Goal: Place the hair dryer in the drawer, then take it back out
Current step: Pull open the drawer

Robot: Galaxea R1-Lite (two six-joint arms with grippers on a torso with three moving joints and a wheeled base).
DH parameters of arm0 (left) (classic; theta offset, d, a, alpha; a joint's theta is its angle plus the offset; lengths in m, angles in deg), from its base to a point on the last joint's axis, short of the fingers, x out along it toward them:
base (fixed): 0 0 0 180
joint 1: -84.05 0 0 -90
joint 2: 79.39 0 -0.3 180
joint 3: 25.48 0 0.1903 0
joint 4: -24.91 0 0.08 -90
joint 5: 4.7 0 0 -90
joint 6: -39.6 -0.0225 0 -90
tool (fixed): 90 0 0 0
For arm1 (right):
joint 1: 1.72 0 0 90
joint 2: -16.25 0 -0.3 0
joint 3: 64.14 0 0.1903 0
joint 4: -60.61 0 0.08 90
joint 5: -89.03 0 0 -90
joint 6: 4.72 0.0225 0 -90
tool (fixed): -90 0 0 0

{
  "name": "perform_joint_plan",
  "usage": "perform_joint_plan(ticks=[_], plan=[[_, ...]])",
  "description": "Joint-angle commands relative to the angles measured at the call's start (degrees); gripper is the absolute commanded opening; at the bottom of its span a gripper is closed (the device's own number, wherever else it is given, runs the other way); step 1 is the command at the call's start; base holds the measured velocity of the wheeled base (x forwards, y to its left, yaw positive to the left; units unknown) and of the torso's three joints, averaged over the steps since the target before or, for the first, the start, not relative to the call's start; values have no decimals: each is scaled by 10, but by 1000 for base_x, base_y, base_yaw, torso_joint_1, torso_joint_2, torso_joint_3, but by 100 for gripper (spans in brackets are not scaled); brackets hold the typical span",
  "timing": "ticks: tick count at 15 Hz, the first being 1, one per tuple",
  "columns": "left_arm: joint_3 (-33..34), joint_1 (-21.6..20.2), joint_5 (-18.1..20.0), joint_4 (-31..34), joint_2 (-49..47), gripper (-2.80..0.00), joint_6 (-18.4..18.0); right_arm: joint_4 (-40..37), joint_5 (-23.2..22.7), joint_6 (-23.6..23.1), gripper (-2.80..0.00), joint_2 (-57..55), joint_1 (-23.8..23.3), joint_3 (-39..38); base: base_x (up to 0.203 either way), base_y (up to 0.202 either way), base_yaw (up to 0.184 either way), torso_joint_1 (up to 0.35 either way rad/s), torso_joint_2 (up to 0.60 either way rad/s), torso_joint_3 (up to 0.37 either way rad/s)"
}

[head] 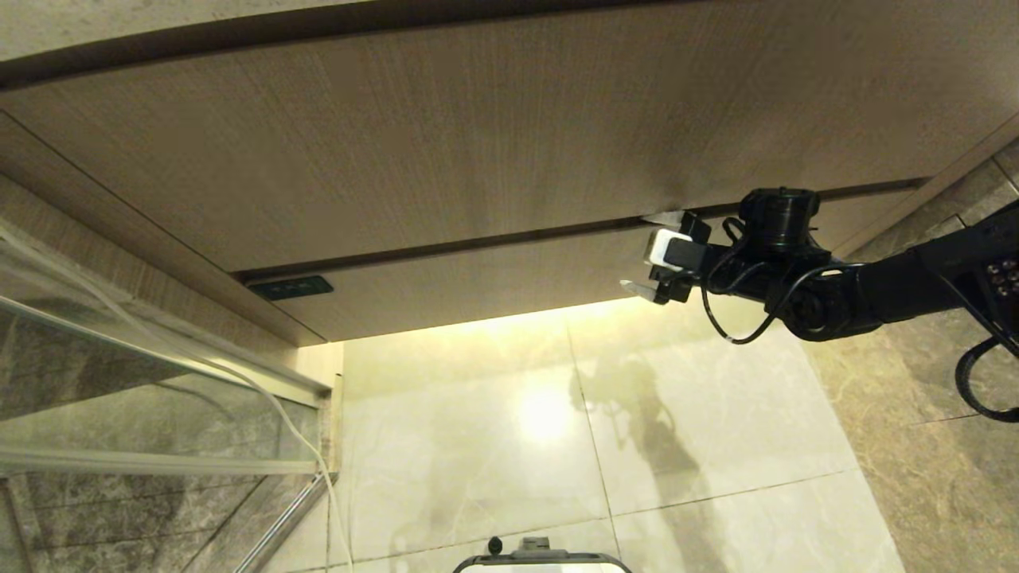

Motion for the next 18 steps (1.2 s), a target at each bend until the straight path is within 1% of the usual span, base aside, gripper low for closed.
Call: perform_joint_plan(ticks=[1,5,8,11,15,18], plan=[[0,0,0,0,-1,-280,0,-10,3,-7,0,-14,-6,-8,0,0,0,0,0,0],[0,0,0,0,0,-280,0,-101,3,-4,0,-21,-9,-3,0,0,0,0,0,0],[0,0,0,0,-1,-280,0,-204,12,0,0,-1,-16,-7,0,0,0,0,0,0],[0,1,0,0,-1,-280,0,-239,43,3,0,27,-19,-29,0,0,0,0,0,0],[0,0,0,0,-1,-280,0,-250,56,3,0,57,-20,-61,0,0,0,0,0,0],[0,0,0,0,-1,-280,-1,-283,102,3,0,95,-20,-85,0,0,0,0,0,0]])
